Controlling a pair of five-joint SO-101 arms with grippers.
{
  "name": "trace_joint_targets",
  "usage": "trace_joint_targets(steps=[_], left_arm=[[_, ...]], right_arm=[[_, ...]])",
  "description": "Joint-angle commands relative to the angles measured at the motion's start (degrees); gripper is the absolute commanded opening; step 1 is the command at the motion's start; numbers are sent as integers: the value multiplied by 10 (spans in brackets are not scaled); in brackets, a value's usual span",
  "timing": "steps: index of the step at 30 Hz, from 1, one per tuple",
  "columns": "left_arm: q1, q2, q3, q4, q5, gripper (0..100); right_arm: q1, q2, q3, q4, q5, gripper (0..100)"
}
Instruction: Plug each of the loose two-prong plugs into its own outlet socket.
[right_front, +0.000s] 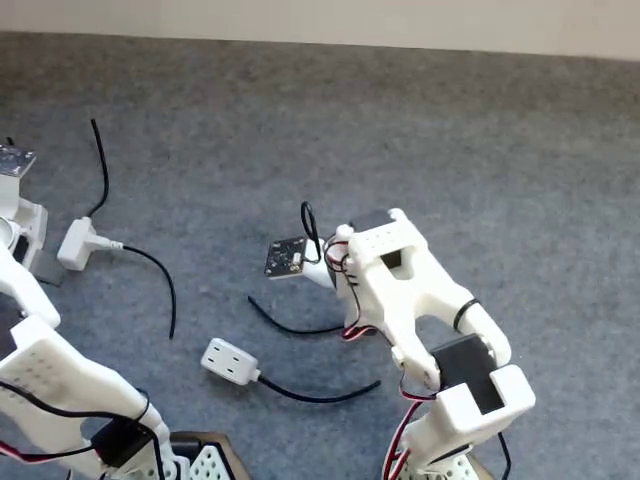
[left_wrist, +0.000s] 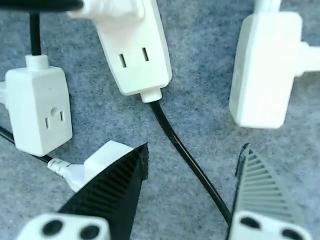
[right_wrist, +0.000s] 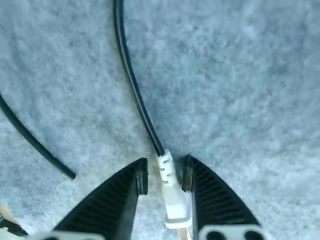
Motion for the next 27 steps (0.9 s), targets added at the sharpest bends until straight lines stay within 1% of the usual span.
trace_joint_targets(steps=[1, 3, 7, 9, 12, 15, 17, 21, 24, 27], left_arm=[[-8, -30, 1, -7, -4, 292], [-8, -30, 1, -7, -4, 292], [-7, -30, 1, -7, -3, 292], [-7, -30, 1, -7, -3, 292], [-7, -30, 1, -7, -3, 292], [-6, -30, 1, -7, -3, 292], [-3, -31, 0, -5, -3, 292], [11, -36, -6, 35, -4, 294], [11, -36, -6, 47, -4, 294], [7, -32, -6, 47, -4, 294]], right_arm=[[18, -6, 3, -6, 22, 126], [22, -6, 3, -6, 22, 111], [20, -7, 0, -6, 20, 0], [19, -7, -1, -6, 19, 13], [15, -7, -1, -7, 13, 5], [-13, -7, -1, -21, -36, 5], [-36, -11, -5, -42, -85, 5], [-80, -8, -68, -35, -174, 5], [-106, -6, -88, -16, -167, 5], [-109, -6, -58, -44, -170, 6]])
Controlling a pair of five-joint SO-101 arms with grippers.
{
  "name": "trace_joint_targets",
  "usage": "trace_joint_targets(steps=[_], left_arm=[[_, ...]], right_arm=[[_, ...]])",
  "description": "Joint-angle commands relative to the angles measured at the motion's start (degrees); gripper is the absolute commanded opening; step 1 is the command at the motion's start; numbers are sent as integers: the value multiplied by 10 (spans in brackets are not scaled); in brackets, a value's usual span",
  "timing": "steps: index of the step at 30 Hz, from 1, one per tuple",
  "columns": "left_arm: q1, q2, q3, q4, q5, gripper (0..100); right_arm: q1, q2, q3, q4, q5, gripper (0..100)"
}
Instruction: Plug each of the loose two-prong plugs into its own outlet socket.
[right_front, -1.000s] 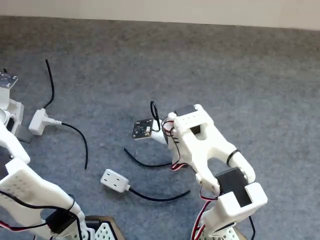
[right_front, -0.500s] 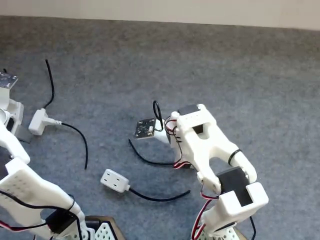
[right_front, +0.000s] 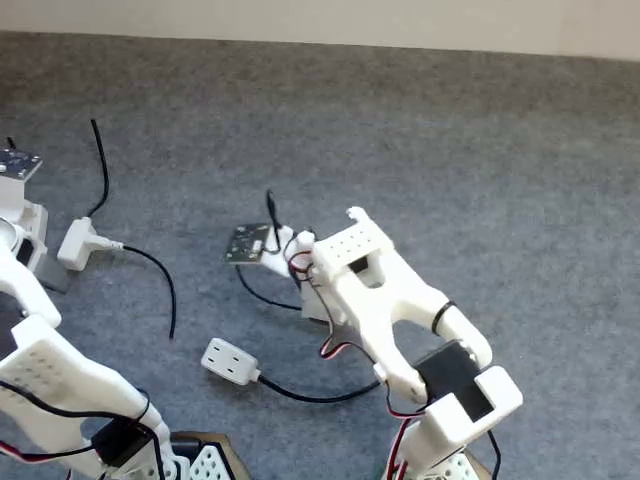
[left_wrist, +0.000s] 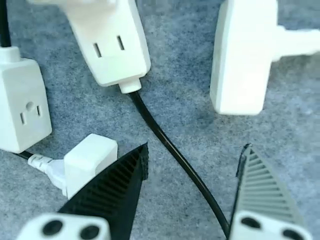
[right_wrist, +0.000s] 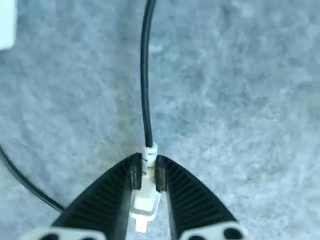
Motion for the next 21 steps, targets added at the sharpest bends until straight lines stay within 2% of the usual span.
trace_joint_targets(steps=[1, 9, 15, 21], left_arm=[[4, -32, -6, 7, -4, 294], [4, -31, -1, 7, -4, 294], [4, -31, 0, 8, -4, 293], [5, -31, 0, 9, -4, 292]], right_arm=[[-10, -6, 7, -29, -16, 6], [-10, -5, 35, -45, -40, 10], [-12, -5, 35, -44, -41, 108], [-12, -5, 35, -45, -41, 103]])
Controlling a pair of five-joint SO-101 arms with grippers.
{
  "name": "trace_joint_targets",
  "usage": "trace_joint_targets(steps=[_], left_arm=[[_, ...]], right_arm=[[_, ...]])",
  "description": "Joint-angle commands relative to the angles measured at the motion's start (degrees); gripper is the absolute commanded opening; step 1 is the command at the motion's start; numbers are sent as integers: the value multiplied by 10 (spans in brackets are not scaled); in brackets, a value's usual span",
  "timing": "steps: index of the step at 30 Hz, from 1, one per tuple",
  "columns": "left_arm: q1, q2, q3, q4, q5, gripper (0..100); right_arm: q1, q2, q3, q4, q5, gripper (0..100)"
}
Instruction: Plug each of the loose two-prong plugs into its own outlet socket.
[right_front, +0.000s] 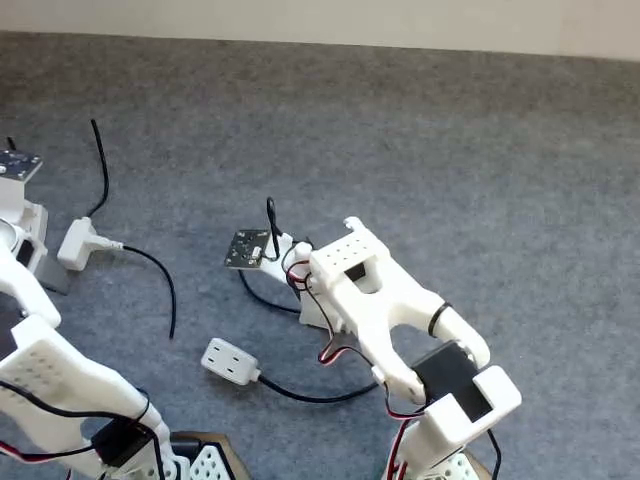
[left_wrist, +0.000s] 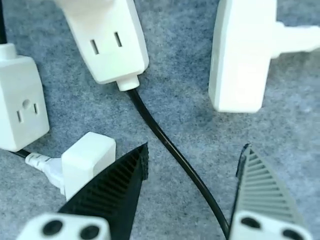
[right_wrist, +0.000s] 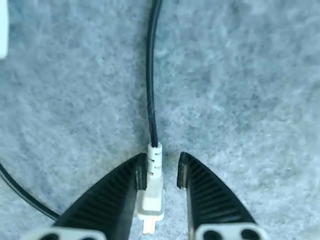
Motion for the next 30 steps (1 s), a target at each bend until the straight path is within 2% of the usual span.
trace_joint_targets(steps=[1, 3, 7, 14, 17, 22, 25, 28, 30], left_arm=[[7, -31, -1, 6, -4, 292], [9, -31, -1, 7, -4, 292], [10, -36, -7, 7, -2, 292], [6, -36, -4, 8, -2, 292], [5, -36, -4, 8, -3, 292], [14, -44, -16, 10, 0, 292], [31, -75, -64, 80, 0, 292], [63, -122, -118, 169, 27, 292], [83, -158, -141, 191, 40, 292]], right_arm=[[-6, -5, -1, -7, -7, 83], [-6, -5, -2, -7, -7, 1], [-6, 1, -1, -8, -7, 4], [-8, 113, -15, -40, -13, 5], [-8, 100, -45, -36, -59, 5], [-16, 0, -131, 64, -129, 5], [-25, -101, -189, 95, -193, 5], [-36, -196, -225, 80, -268, 5], [-36, -252, -207, 54, -326, 5]])
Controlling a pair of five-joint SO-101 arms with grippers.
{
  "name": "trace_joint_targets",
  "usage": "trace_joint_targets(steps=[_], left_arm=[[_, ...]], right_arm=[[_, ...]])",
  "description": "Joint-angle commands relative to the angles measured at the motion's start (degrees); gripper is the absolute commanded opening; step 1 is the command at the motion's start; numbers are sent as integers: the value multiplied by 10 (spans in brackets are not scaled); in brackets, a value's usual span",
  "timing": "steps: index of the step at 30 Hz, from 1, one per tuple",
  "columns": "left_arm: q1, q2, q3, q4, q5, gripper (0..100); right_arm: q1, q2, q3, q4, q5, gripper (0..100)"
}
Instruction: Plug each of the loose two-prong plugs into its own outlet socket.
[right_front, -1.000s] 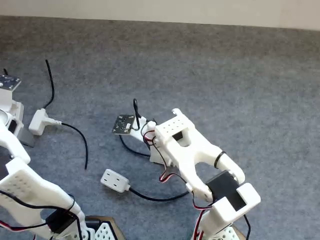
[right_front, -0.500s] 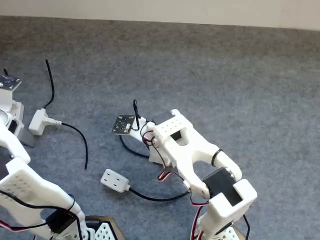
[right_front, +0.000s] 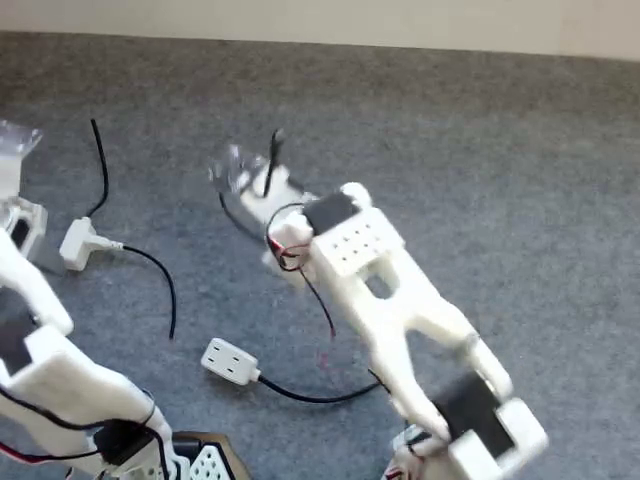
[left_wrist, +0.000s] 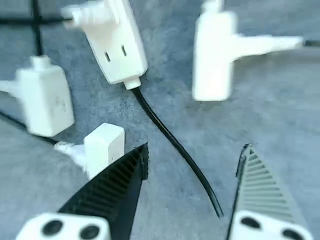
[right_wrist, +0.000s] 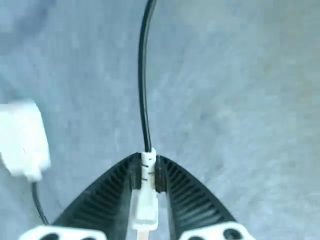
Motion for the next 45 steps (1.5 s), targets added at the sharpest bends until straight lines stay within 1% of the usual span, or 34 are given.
trace_joint_targets(steps=[1, 4, 7, 9, 12, 15, 18, 21, 24, 27, 29, 33, 37, 39, 43, 45], left_arm=[[55, -107, -65, 68, 35, 292], [82, -183, -54, 69, 55, 293], [122, -276, 0, 67, 59, 295], [150, -349, 63, 56, 59, 295], [196, -475, 202, -14, 72, 296], [249, -623, 369, -109, 114, 296], [317, -772, 518, -164, 159, 296], [398, -895, 621, -164, 215, 296], [477, -988, 698, -164, 265, 308], [519, -1060, 747, -164, 337, 361], [541, -1103, 770, -165, 371, 386], [545, -1164, 802, -165, 374, 402], [544, -1198, 846, -171, 374, 401], [541, -1198, 869, -192, 373, 401], [490, -1196, 919, -263, 368, 400], [471, -1196, 931, -277, 361, 400]], right_arm=[[-7, -159, -6, -51, -128, 5], [5, -222, 86, -144, -200, 5], [23, -281, 200, -251, -258, 5], [44, -311, 273, -309, -278, 5], [64, -337, 355, -369, -291, 5], [63, -339, 378, -385, -290, 5], [63, -340, 381, -385, -291, 5], [58, -343, 382, -385, -291, 5], [25, -344, 382, -373, -291, 5], [-7, -345, 380, -346, -305, 5], [-21, -345, 381, -332, -319, 5], [-53, -349, 381, -324, -323, 5], [-95, -384, 382, -322, -324, 5], [-101, -400, 383, -315, -324, 5], [-100, -410, 378, -281, -323, 5], [-100, -410, 378, -272, -321, 5]])
